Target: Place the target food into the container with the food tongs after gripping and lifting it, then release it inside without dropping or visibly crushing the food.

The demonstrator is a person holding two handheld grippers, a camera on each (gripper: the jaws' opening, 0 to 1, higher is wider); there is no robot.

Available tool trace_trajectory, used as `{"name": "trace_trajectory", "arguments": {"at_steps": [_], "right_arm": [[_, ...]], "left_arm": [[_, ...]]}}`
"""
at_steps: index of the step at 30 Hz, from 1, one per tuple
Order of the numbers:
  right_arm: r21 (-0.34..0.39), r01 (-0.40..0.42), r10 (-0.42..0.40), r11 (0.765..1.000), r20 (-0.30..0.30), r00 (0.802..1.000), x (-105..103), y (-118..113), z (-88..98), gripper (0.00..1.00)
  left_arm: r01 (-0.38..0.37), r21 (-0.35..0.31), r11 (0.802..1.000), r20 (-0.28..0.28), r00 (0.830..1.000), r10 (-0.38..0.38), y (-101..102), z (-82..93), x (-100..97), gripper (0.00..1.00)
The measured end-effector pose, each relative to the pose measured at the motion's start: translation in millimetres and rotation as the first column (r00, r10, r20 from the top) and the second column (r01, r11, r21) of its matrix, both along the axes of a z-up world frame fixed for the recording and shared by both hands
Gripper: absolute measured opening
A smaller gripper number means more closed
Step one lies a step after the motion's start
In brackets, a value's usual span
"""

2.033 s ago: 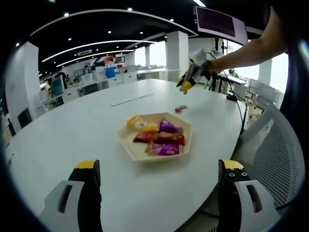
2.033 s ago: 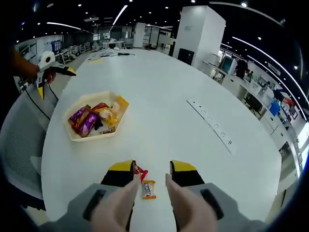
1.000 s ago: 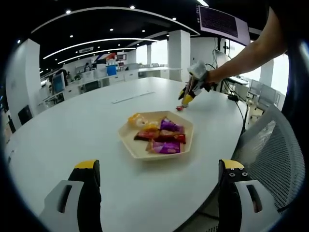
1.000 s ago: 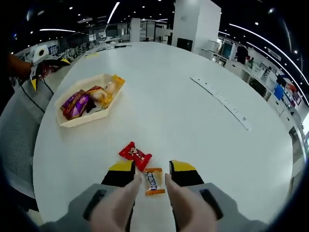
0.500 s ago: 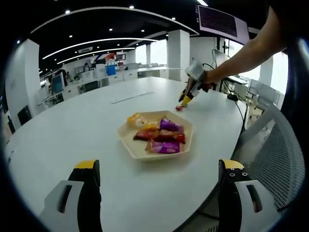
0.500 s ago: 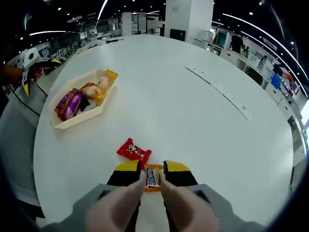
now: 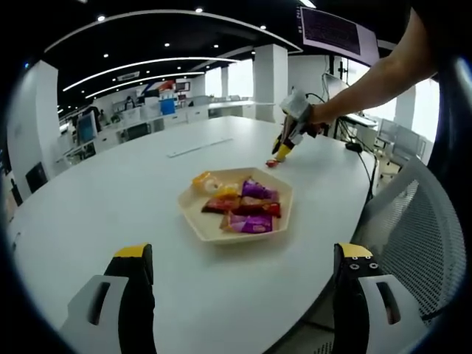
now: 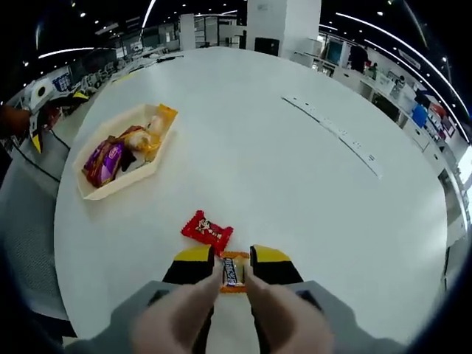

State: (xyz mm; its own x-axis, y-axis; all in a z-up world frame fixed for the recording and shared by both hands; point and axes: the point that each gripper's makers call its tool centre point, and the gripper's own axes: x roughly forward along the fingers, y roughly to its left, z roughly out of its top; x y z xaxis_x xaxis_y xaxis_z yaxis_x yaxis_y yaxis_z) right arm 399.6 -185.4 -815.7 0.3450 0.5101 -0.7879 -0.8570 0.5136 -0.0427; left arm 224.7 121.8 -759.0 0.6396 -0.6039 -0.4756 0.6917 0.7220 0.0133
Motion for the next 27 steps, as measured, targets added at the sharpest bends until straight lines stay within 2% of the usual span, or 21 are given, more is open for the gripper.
{"name": "trace_trajectory", "arguments": {"at_steps": [17, 27], "right_arm": [[0.028, 0.101, -0.101, 0.995, 0.012, 0.995, 16.3, -5.2, 56.0, 0.18], [0.03, 0.113, -0.114, 0.993, 0.013, 0.993, 13.7, 1.3, 68.3, 0.18]], "left_arm": [[0.004, -0.004, 1.0, 0.019, 1.0, -0.004, -0.5, 3.8, 0.7, 0.99], [0.001, -0.005, 1.0, 0.031, 1.0, -0.001, 0.7, 5.6, 1.5, 0.99]]}}
